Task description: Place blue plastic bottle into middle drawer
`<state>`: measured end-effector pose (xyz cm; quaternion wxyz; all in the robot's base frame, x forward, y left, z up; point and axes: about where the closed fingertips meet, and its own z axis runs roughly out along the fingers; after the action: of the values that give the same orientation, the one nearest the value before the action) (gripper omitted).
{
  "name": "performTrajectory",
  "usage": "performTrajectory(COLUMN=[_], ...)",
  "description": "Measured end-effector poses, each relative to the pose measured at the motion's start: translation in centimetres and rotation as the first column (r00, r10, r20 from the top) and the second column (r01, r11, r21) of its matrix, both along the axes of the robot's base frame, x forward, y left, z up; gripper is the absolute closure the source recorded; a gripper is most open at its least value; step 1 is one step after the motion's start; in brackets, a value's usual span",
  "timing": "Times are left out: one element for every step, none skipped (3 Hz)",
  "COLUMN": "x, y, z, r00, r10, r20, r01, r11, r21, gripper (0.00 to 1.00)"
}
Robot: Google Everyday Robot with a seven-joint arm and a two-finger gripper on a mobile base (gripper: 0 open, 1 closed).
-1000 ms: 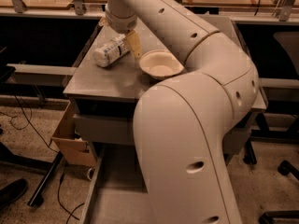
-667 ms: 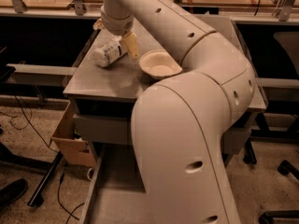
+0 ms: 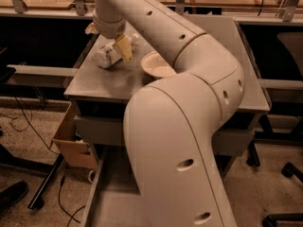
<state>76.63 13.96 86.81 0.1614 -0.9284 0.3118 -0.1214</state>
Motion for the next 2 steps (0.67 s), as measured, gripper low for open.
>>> performTrajectory(x=[0.71,1.65], y=[0.89,1.19], z=[-0.57,-0.85], r00=[0.9998,0.9981], r10=[-0.020,-0.057], r20=[0.006,0.022], r01=[0.020,0.058], r11=[1.000,0.998], r21=[-0.007,-0.014], gripper=[0.00,0.15])
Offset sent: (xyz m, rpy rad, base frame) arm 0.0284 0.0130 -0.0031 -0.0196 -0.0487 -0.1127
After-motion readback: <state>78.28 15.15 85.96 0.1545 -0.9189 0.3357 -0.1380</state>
